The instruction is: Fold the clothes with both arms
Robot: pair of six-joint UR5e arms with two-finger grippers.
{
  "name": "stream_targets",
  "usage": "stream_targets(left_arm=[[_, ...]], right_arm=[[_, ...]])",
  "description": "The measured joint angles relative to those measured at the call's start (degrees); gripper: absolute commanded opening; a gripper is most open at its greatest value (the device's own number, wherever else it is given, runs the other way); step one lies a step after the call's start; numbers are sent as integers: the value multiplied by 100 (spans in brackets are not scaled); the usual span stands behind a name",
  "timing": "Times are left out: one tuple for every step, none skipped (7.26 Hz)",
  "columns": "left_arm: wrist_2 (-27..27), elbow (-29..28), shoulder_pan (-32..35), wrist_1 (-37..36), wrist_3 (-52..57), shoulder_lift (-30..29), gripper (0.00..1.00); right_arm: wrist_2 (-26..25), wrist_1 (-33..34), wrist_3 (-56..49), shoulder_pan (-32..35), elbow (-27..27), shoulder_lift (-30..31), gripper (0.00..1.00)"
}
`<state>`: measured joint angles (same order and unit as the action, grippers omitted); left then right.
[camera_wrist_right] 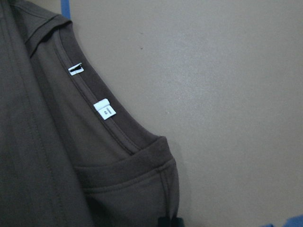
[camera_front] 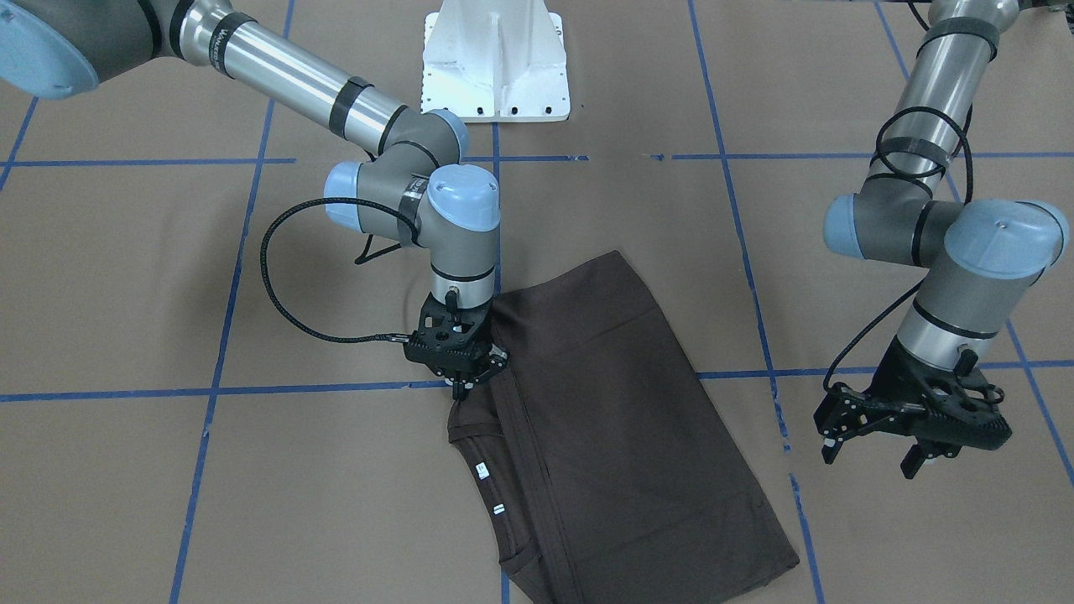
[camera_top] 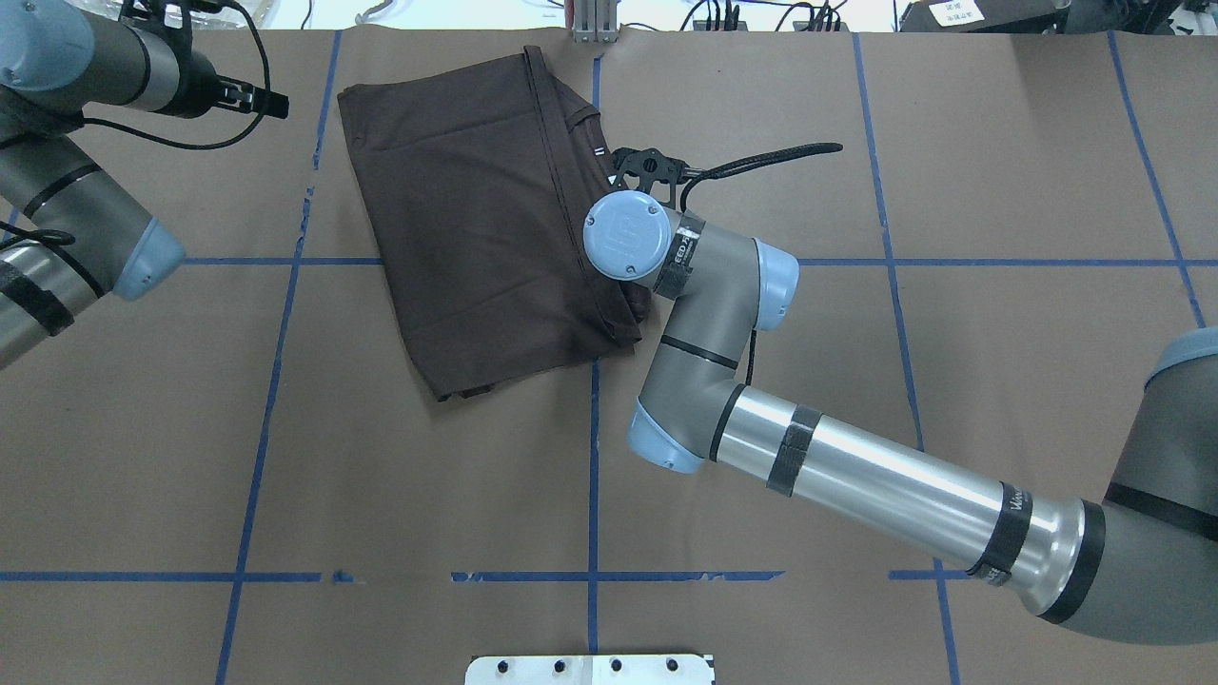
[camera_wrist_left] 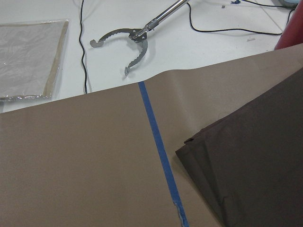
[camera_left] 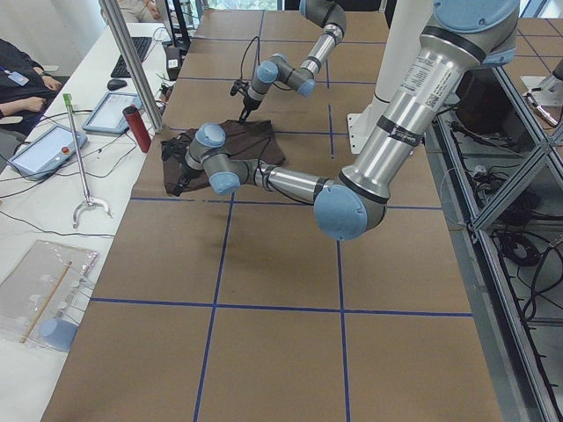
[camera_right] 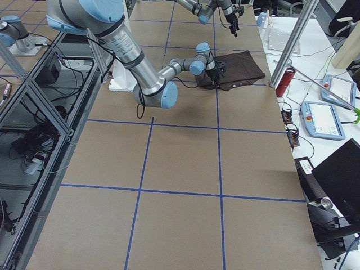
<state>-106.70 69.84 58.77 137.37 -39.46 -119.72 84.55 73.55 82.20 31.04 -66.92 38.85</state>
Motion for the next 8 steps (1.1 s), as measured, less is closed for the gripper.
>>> stream_targets(left_arm=[[0, 6, -3, 9, -7, 1, 100], [0, 12, -5, 24, -18, 4, 100], [0, 16, -5, 31, -24, 6, 100], [0, 26, -5, 34, -26, 8, 100], [0, 45, -6, 35, -29, 9, 100], [0, 62, -12, 35, -33, 10, 100], [0, 74, -20, 35, -35, 10, 100], [0, 84, -27, 35, -35, 10, 100]], right_arm=[[11, 337, 0, -10, -458, 165, 0], [-6, 535, 17, -88, -1093, 558, 0], [-99, 616, 42, -240, -1721, 1051, 0], [-251, 647, 57, -419, -2161, 1430, 0], [-409, 661, 67, -605, -2452, 1706, 0], [-537, 666, 70, -738, -2614, 1879, 99], [-631, 671, 60, -800, -2712, 1973, 100], [-669, 681, -17, -823, -2823, 2035, 100]])
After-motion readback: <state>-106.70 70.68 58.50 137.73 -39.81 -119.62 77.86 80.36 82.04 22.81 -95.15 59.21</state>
